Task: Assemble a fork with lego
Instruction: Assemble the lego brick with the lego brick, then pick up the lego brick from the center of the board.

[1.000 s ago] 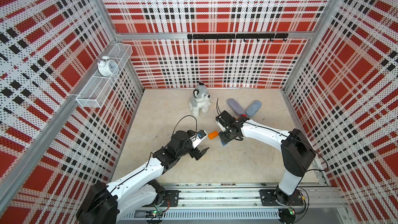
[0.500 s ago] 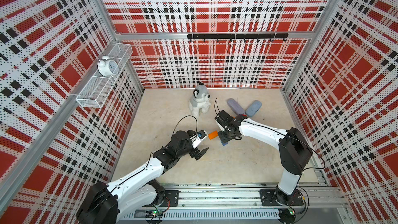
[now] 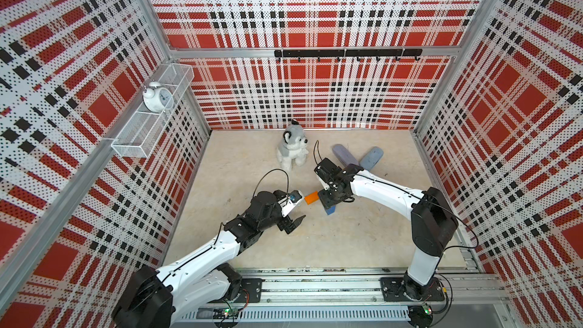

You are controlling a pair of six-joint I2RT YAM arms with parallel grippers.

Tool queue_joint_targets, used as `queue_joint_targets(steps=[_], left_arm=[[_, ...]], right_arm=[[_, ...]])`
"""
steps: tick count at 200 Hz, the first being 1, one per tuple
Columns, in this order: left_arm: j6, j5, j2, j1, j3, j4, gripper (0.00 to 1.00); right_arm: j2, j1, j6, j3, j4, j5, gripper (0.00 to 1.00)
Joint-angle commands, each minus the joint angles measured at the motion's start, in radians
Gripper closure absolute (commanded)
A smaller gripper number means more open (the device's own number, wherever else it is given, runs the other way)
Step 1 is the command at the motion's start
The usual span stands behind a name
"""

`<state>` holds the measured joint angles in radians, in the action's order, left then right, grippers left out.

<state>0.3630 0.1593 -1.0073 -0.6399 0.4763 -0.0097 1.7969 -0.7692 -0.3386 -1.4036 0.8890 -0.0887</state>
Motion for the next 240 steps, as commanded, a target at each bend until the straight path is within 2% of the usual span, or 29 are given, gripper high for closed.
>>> queue_joint_targets(steps=[1, 37, 65, 105, 183, 200, 240], left_arm=[[-0.002, -0.01, 0.001, 0.008, 0.018, -0.004, 0.02], [-0.002, -0.016, -0.002, 0.009, 0.016, -0.004, 0.02], [0.0, -0.018, -0.005, 0.009, 0.016, -0.007, 0.02], [-0.001, -0.018, -0.011, 0.009, 0.019, -0.009, 0.02], [0.0, -0.014, -0.017, 0.009, 0.02, -0.01, 0.02], [0.002, -0.015, -0.017, 0.009, 0.021, -0.012, 0.02], [-0.002, -0.01, -0.011, 0.012, 0.022, 0.0, 0.02]], right_arm=[[-0.017, 0.005, -0.024, 0.027, 0.0, 0.016, 0.38], [0.019, 0.004, -0.04, 0.057, -0.017, 0.025, 0.43], [0.035, 0.005, -0.045, 0.069, -0.036, 0.039, 0.59], [0.054, 0.005, -0.033, 0.074, -0.036, 0.035, 0.67], [0.132, 0.005, -0.013, 0.158, -0.094, 0.104, 0.69], [0.142, 0.005, -0.003, 0.138, -0.064, 0.079, 0.7], [0.052, 0.053, 0.01, 0.032, -0.024, 0.033, 0.69]])
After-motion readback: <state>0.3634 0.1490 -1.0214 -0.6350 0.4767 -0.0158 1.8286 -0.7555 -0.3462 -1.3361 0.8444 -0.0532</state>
